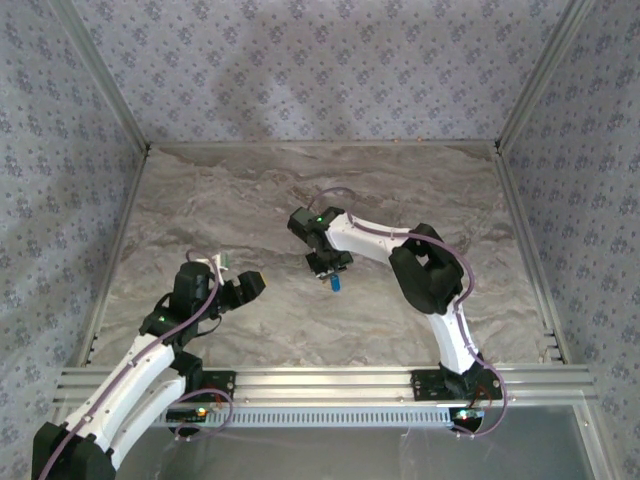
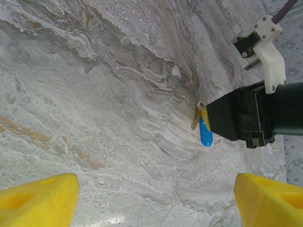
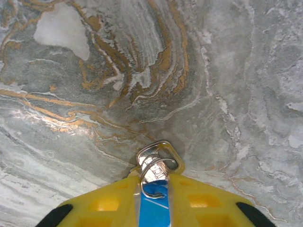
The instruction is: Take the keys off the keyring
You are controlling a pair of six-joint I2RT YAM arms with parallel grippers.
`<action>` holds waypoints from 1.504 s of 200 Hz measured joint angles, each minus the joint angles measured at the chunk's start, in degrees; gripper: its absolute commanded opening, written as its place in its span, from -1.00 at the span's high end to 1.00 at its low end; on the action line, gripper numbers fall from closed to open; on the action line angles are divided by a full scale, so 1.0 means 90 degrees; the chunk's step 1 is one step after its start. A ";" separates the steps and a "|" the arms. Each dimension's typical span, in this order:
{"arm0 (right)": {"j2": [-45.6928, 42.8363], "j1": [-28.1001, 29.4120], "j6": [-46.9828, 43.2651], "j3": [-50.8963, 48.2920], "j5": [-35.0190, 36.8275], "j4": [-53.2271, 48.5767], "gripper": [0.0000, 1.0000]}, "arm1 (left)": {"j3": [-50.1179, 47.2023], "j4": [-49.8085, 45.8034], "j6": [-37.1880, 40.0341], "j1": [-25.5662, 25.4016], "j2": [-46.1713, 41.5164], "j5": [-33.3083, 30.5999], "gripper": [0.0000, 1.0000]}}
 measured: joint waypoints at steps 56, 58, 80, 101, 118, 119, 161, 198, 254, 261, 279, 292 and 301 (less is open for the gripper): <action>-0.0005 -0.0107 0.0027 -0.0024 0.0002 0.0005 0.47 | -0.0039 -0.0012 -0.0002 0.0000 -0.0107 -0.0005 -0.72; -0.0005 -0.0109 0.0044 -0.0027 0.0000 0.0005 0.46 | -0.0039 -0.0012 -0.0005 0.0000 -0.0109 -0.0005 -0.72; -0.0005 -0.0109 0.0049 -0.0032 0.0002 0.0002 0.38 | -0.0073 -0.0010 -0.0024 0.0000 -0.0148 -0.0032 -0.72; -0.0005 -0.0109 0.0051 -0.0032 0.0002 0.0002 0.33 | -0.0112 -0.0015 -0.0051 0.0000 -0.0187 -0.0051 -0.72; -0.0005 -0.0109 0.0051 -0.0032 0.0002 0.0002 0.33 | -0.0121 -0.0017 -0.0056 0.0000 -0.0199 -0.0051 -0.72; -0.0005 -0.0109 0.0051 -0.0032 0.0002 0.0002 0.33 | -0.0121 -0.0017 -0.0058 0.0000 -0.0202 -0.0051 -0.72; -0.0002 -0.0109 0.0051 -0.0032 -0.0002 0.0005 0.41 | -0.0121 -0.0032 -0.0073 0.0000 -0.0299 -0.0073 -0.72; -0.0002 -0.0121 0.0044 -0.0032 -0.0024 0.0005 0.58 | -0.0158 -0.0073 -0.0117 0.0000 -0.0410 -0.0097 -0.73; -0.0005 -0.0182 0.0024 -0.0051 -0.0022 0.0024 0.90 | -0.0160 -0.0117 -0.0119 0.0000 -0.0432 -0.0097 -0.73; -0.0015 -0.0185 0.0027 -0.0051 -0.0022 0.0024 0.94 | -0.0165 -0.0117 -0.0121 0.0000 -0.0437 -0.0097 -0.72; -0.0039 -0.0194 0.0017 -0.0080 -0.0019 0.0032 1.00 | -0.0202 -0.0119 -0.0126 0.0000 -0.0471 -0.0100 -0.73; -0.0063 -0.0194 0.0015 -0.0090 -0.0019 0.0027 1.00 | -0.0219 -0.0143 -0.0146 0.0000 -0.0478 -0.0102 -0.73; -0.0090 -0.0194 0.0015 -0.0092 -0.0022 0.0029 1.00 | -0.0219 -0.0158 -0.0160 0.0000 -0.0478 -0.0104 -0.73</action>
